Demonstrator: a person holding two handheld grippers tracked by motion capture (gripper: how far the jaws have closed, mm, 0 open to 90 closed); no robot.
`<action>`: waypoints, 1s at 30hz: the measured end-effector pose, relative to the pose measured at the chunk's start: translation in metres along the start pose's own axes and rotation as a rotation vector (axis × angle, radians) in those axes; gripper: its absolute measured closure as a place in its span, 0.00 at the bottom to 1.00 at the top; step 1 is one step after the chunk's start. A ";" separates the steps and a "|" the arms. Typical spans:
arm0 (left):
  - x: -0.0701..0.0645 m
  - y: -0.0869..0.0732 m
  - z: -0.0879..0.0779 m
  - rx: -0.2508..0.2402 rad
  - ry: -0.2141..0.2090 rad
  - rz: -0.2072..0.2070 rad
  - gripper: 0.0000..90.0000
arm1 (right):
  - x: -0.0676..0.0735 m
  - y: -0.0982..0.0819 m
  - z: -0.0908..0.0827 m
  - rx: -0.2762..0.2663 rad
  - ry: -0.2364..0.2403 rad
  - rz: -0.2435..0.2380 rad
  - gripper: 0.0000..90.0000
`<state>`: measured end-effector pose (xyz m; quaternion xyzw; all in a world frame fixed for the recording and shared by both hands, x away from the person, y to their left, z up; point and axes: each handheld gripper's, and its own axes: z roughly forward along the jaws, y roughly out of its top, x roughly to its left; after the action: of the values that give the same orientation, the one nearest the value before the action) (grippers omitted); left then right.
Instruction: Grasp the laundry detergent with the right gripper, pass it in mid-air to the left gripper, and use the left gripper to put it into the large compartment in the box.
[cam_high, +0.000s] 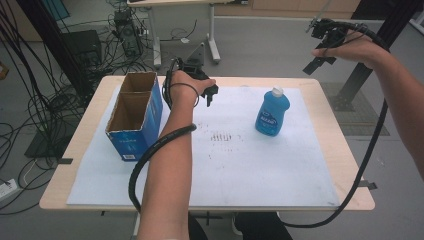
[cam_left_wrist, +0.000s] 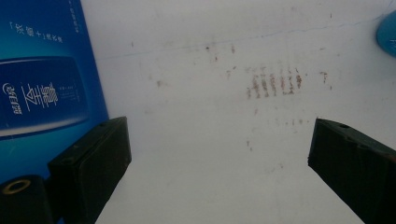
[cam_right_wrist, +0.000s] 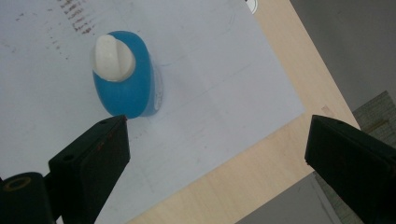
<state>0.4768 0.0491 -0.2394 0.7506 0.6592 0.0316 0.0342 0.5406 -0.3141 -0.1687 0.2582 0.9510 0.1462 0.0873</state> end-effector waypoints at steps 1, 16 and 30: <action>0.000 0.000 0.000 0.000 0.000 0.000 0.07 | 0.002 -0.002 -0.001 -0.007 0.004 0.000 0.07; 0.008 -0.007 -0.004 -0.008 -0.011 -0.010 0.07 | 0.027 -0.039 0.011 -0.059 0.052 -0.014 0.07; 0.007 -0.007 -0.002 0.001 -0.003 -0.004 0.07 | 0.045 -0.064 0.039 -0.090 0.083 -0.014 0.05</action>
<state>0.4701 0.0568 -0.2379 0.7493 0.6606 0.0301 0.0348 0.4815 -0.3348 -0.2302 0.2410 0.9480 0.1988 0.0603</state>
